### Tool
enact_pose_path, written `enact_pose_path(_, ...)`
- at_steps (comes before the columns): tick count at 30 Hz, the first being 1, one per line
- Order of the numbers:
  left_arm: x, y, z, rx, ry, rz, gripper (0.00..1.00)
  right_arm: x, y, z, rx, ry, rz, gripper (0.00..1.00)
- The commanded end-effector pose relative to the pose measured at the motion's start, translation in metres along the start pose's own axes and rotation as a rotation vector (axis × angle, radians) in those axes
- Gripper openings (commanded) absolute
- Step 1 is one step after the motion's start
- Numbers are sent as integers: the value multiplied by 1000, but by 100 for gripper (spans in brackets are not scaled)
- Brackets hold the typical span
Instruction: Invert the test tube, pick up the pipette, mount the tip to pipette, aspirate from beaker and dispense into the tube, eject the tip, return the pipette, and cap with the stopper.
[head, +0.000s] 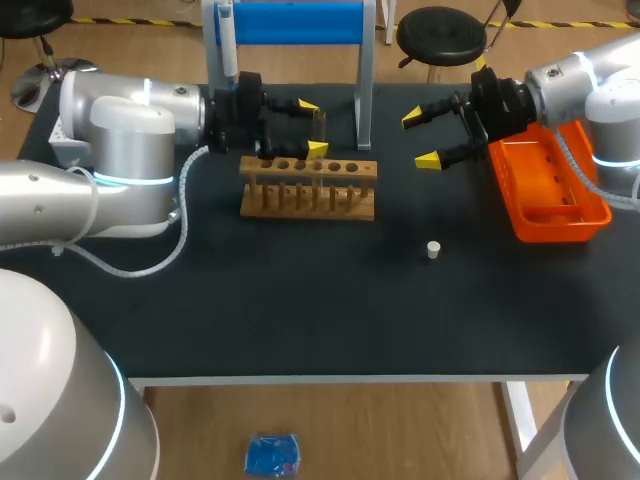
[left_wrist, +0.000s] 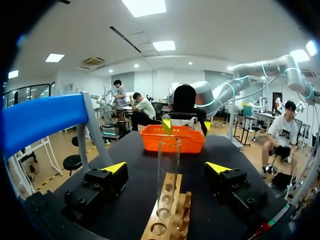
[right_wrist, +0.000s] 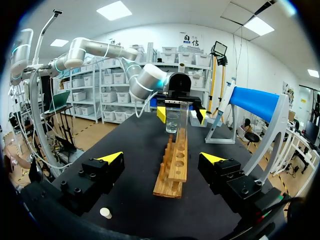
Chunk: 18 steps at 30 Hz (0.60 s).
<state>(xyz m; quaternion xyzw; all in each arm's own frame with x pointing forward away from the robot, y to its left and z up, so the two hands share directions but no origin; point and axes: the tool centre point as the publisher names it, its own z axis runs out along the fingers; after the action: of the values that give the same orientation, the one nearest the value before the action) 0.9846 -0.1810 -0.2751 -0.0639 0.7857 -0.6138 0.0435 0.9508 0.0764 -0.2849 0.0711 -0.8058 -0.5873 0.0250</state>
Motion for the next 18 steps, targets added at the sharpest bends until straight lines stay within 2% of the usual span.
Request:
enact_pose_path(1,7,-11,-14,-23,-21,-22,100,-1,-1,0,-1,2,-1,100)
enact_pose_path(7,17,-23,-40,-82,-77,-99,100,-1,-1,0,-1,2,-1,100)
enact_pose_path(13,30,-39,-70,-112,-127,-99,100,-1,-1,0,-1,2,-1,100)
enact_pose_path(18,45,-62,-94,-138,-153,-68,100,-1,-1,0,-1,2,-1,100)
